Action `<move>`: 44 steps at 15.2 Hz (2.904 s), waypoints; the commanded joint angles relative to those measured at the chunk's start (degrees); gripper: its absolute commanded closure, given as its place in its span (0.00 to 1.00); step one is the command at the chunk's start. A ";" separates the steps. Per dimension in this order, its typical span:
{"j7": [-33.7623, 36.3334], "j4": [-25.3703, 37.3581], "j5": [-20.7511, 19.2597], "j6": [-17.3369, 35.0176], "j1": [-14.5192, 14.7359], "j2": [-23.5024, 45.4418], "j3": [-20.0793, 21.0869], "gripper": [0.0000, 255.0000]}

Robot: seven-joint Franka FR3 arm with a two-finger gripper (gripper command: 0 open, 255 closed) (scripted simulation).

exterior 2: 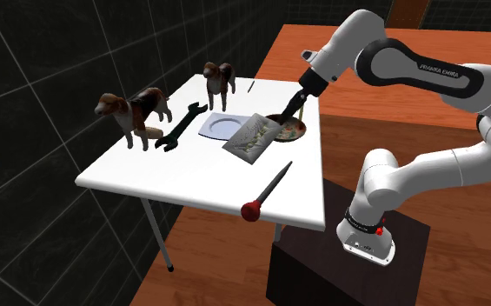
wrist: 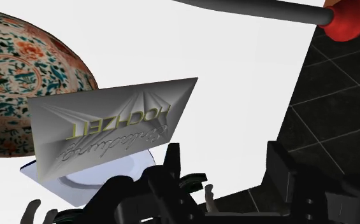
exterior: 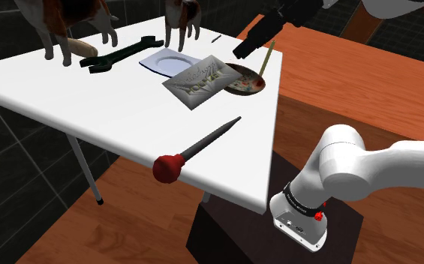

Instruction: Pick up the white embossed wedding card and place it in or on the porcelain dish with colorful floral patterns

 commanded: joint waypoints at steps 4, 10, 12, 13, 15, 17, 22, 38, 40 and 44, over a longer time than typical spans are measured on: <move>-5.04 -0.15 5.29 -2.93 1.20 2.23 -14.78 0.00; -11.82 0.28 12.01 -8.08 3.92 7.79 -34.93 0.00; -14.14 0.53 14.25 -10.14 5.54 10.28 -41.99 0.00; -15.31 0.68 15.36 -11.24 6.57 11.64 -45.64 0.00; -17.69 1.02 17.61 -13.60 9.16 14.53 -53.25 0.00; -18.89 0.58 19.00 -14.08 10.92 15.88 -56.84 0.00; -19.36 -2.34 20.91 -10.54 11.39 15.69 -54.65 0.00; -19.54 -3.19 21.57 -9.44 11.62 15.68 -53.99 1.00; -19.54 -3.19 21.57 -9.44 11.62 15.68 -53.99 1.00; -18.24 -2.39 21.70 -9.97 11.38 15.21 -53.09 1.00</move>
